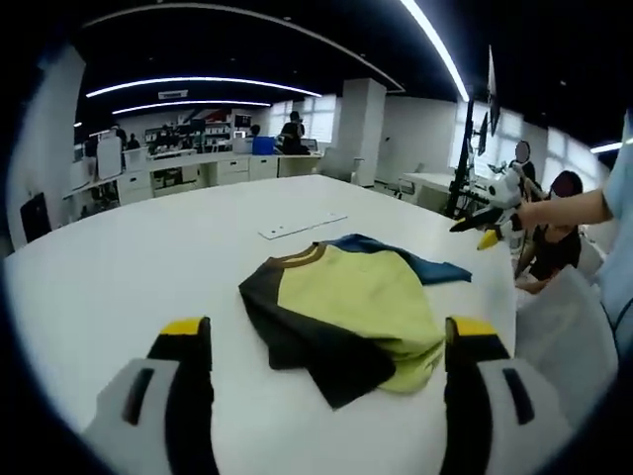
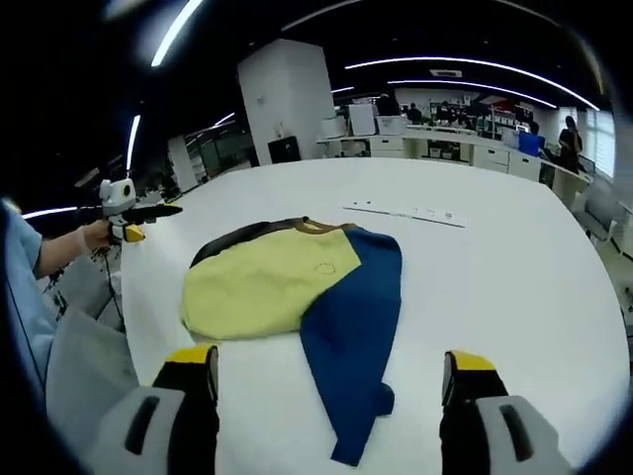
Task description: Fold the garment on the visible template until the final outline fits inside the template.
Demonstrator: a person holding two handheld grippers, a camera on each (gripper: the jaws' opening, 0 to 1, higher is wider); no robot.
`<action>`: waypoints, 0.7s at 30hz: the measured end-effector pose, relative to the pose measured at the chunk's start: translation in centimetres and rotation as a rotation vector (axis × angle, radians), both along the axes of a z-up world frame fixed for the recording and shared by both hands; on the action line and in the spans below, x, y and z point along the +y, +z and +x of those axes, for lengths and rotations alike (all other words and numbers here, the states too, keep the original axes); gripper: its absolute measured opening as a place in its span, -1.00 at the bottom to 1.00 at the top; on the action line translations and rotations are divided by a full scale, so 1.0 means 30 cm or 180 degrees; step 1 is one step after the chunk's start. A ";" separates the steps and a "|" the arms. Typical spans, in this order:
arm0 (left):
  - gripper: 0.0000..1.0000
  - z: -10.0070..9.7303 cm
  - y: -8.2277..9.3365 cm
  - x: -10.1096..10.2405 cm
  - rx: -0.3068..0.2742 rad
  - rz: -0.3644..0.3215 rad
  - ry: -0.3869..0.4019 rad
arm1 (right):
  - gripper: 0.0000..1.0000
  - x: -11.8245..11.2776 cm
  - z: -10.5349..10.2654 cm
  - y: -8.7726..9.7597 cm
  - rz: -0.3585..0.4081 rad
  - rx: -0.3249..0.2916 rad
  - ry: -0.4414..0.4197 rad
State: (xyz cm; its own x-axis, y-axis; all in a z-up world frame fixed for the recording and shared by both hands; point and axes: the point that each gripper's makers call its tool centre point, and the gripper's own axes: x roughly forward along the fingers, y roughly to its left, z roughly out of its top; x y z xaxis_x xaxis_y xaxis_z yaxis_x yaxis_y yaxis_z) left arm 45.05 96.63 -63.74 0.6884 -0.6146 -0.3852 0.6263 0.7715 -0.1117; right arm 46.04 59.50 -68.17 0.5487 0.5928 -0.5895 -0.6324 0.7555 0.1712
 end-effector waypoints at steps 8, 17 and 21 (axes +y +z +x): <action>0.88 -0.031 -0.002 0.002 0.0036 -0.0036 0.0033 | 0.83 -0.035 -0.025 -0.015 -0.0018 0.0028 -0.0077; 0.85 -0.033 -0.002 -0.013 0.0042 -0.0072 0.0028 | 0.60 -0.066 -0.045 -0.031 -0.0087 -0.0010 -0.0115; 0.84 -0.034 -0.008 -0.016 0.0053 -0.0066 0.0016 | 0.50 -0.081 -0.066 -0.058 -0.0143 0.0024 -0.0113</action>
